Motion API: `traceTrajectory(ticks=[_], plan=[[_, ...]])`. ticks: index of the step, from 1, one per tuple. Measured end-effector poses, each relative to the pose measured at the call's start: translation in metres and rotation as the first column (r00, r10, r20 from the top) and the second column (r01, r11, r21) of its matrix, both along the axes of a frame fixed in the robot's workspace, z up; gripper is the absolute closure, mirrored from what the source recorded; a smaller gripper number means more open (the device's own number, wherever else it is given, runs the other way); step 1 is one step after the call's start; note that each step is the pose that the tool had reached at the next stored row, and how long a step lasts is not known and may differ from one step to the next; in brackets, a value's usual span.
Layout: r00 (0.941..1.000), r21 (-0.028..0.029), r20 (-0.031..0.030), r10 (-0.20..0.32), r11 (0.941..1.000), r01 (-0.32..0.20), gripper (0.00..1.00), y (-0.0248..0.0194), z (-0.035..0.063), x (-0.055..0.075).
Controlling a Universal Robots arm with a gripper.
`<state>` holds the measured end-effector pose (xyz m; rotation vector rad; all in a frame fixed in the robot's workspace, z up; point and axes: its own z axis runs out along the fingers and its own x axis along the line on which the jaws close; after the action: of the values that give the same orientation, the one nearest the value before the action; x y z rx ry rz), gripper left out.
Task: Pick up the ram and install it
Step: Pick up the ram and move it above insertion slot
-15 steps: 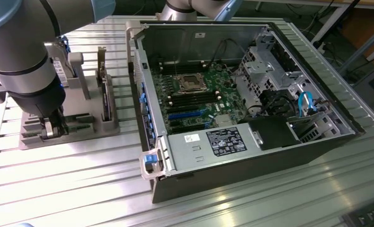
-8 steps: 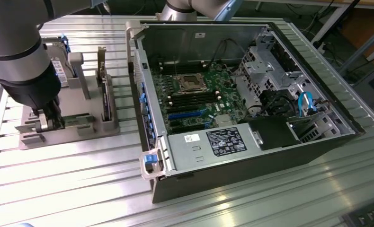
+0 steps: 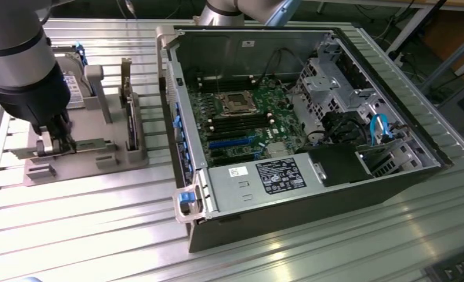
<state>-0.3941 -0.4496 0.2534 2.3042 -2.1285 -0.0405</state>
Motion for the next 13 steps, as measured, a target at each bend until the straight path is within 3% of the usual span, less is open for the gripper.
traceTrajectory(ticks=[10,13], plan=[[1.0000,0.0016,-0.0016,0.000,1.0000,0.000,0.86,0.0000,0.0193,0.000],[1.0000,0.0022,-0.0038,0.000,1.0000,0.000,0.86,0.0000,0.0307,0.000]])
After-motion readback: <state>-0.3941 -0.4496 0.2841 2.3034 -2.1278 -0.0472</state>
